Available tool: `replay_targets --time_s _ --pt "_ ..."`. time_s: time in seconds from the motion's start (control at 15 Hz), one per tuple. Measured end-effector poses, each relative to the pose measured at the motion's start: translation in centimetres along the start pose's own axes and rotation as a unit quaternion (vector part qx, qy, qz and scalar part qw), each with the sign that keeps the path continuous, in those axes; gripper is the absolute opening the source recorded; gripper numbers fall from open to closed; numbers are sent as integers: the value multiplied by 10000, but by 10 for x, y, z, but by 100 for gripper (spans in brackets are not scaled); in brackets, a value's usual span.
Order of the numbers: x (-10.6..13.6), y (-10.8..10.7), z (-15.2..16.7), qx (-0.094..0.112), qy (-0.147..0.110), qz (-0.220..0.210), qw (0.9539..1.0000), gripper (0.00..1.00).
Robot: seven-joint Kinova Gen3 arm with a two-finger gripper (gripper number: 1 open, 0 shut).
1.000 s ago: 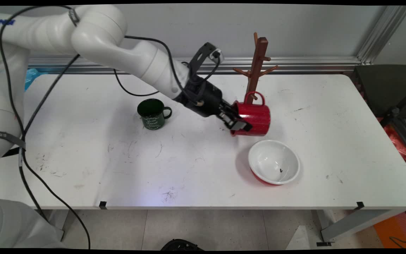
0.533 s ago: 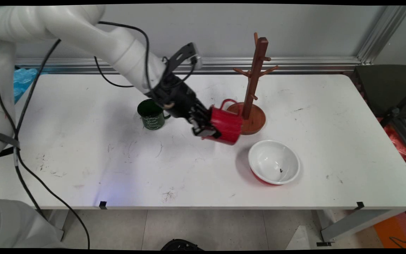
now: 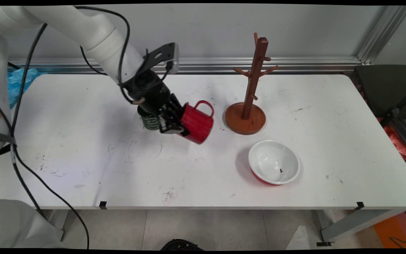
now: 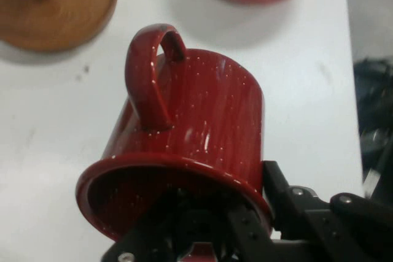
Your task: Place the picked object on the table
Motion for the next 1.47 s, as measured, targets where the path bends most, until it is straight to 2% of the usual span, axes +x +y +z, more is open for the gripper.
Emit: replay_targets --time_s 0.33,0.73,1.0,1.47 --pt "-5 -2 -13 206 -607 477 9968 0" --pt "-6 1 -16 542 -1166 782 9886 0" --pt "-8 11 -12 814 -1541 707 9822 0" --pt "-16 36 3 992 -1962 463 9744 0"
